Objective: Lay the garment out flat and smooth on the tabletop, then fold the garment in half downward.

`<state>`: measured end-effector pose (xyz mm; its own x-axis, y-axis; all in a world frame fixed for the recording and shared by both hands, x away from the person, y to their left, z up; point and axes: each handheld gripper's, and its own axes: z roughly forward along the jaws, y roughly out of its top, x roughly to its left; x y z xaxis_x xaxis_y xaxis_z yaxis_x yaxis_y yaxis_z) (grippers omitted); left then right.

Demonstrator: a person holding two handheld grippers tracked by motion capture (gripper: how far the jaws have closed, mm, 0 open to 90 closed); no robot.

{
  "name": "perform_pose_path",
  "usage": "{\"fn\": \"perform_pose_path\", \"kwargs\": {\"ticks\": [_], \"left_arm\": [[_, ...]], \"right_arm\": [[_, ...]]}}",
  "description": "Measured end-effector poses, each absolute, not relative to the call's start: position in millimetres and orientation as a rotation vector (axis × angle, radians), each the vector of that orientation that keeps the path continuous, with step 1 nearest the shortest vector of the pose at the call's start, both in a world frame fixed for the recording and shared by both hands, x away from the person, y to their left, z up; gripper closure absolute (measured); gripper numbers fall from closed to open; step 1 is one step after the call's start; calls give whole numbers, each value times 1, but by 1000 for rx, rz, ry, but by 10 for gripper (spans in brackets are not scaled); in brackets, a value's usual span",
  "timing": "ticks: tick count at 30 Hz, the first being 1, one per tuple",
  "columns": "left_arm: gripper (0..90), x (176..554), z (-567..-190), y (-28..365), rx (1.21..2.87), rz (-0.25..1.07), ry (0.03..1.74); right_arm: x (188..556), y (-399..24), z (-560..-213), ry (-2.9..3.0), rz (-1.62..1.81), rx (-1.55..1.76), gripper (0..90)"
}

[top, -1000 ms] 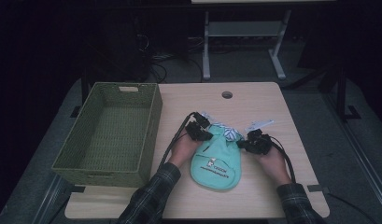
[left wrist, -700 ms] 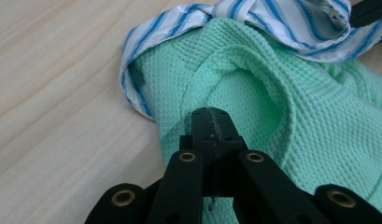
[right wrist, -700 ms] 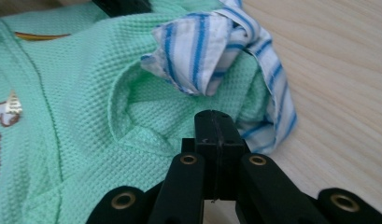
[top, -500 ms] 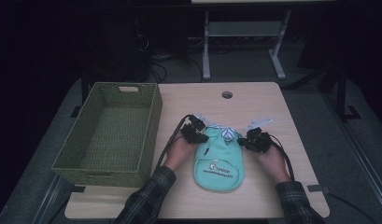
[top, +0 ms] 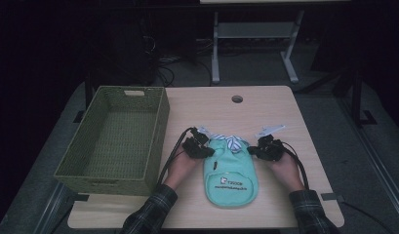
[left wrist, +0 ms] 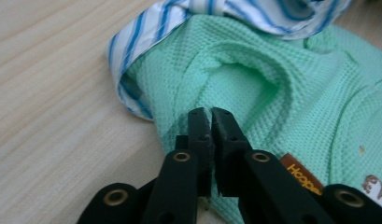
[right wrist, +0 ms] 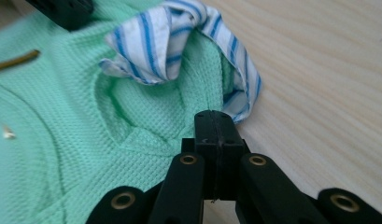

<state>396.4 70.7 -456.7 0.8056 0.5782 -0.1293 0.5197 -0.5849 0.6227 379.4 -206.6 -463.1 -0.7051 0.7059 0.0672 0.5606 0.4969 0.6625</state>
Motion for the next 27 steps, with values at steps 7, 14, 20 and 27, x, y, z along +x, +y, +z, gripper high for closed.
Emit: {"fn": "perform_pose_path", "kwargs": {"ticks": [7, 14, 20, 27], "left_arm": [[771, 406, -439, 79, 2267, 137, 816], [655, 421, -428, 82, 2260, 173, 797], [591, 432, -430, 78, 2273, 195, 777], [553, 447, -437, 79, 2258, 186, 806]], "right_arm": [[383, -210, -446, 2493, 1076, 1092, 857], [397, -211, -437, 2480, 1086, 1090, 772], [413, -210, -434, 2477, 1110, 1109, 700], [425, -207, -440, 2473, 1139, 1134, 674]]}}
